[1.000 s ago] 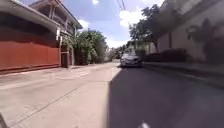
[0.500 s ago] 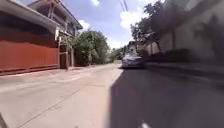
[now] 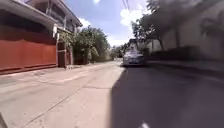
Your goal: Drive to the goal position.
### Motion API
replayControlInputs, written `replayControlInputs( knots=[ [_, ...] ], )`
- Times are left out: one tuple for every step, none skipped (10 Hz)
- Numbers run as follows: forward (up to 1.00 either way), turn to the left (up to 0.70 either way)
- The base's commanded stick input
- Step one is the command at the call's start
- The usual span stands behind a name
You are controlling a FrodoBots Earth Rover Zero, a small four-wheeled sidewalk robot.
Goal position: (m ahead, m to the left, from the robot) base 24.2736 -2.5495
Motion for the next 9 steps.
replayControlInputs(
  knots=[
    [0.70,0.00],
    [0.70,0.00],
    [0.70,0.00],
    [0.70,0.00],
    [0.70,0.00],
    [0.70,0.00],
    [0.70,0.00],
    [0.70,0.00],
    [0.70,0.00]
  ],
)
